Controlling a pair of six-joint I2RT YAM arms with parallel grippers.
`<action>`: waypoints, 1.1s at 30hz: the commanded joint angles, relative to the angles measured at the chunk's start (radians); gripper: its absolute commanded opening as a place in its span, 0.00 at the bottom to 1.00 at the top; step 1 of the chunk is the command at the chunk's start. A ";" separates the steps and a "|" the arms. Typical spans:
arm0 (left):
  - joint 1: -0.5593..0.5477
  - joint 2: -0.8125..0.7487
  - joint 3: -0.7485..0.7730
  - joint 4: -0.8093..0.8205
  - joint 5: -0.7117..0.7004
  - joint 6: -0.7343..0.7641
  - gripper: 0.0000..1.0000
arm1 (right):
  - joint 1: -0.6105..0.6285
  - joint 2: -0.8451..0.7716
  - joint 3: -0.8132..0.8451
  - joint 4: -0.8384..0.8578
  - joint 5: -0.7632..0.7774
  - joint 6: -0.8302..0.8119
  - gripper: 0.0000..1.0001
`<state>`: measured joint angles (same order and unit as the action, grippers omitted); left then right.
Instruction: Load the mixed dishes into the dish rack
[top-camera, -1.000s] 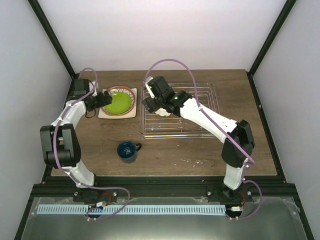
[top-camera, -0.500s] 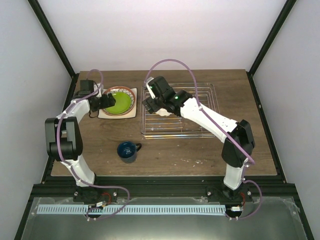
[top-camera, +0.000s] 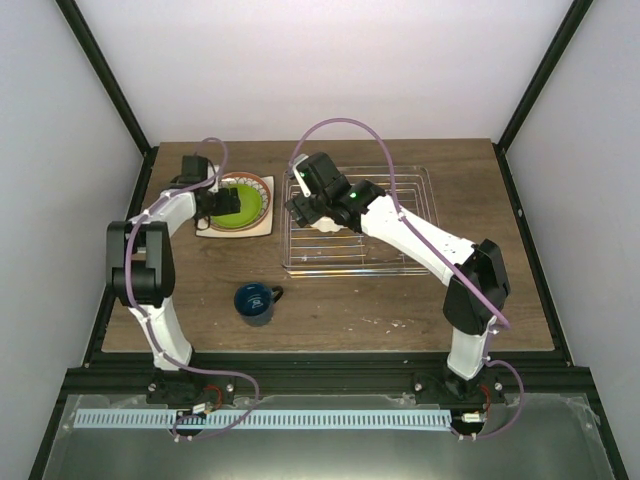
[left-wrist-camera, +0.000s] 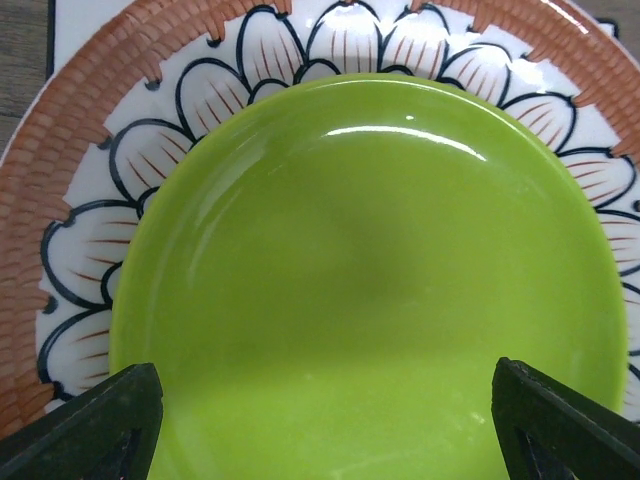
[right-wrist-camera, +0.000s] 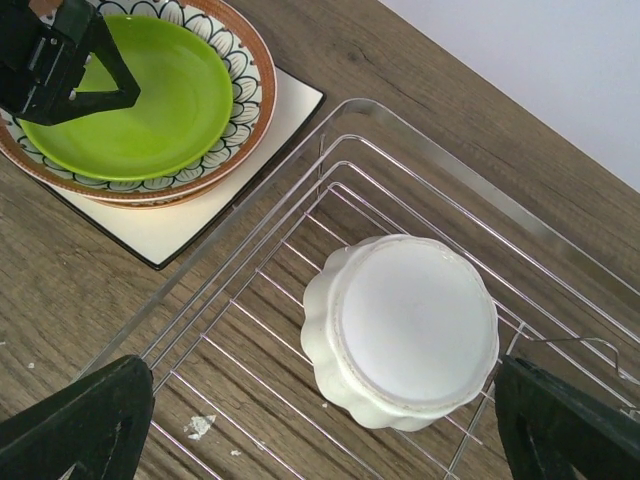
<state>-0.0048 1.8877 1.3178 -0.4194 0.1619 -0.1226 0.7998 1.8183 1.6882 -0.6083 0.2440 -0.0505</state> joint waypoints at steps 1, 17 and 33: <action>-0.014 0.023 0.045 -0.039 -0.104 0.019 0.91 | -0.007 -0.001 0.044 -0.022 0.021 0.016 0.94; -0.014 -0.060 0.049 -0.037 -0.128 0.005 0.92 | -0.016 0.027 0.054 -0.016 0.014 -0.009 0.94; -0.008 -0.010 0.048 -0.035 -0.137 0.002 0.92 | -0.028 0.044 0.066 -0.019 0.011 -0.017 0.95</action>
<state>-0.0162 1.8496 1.3472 -0.4568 0.0273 -0.1211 0.7830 1.8557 1.7065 -0.6212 0.2550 -0.0624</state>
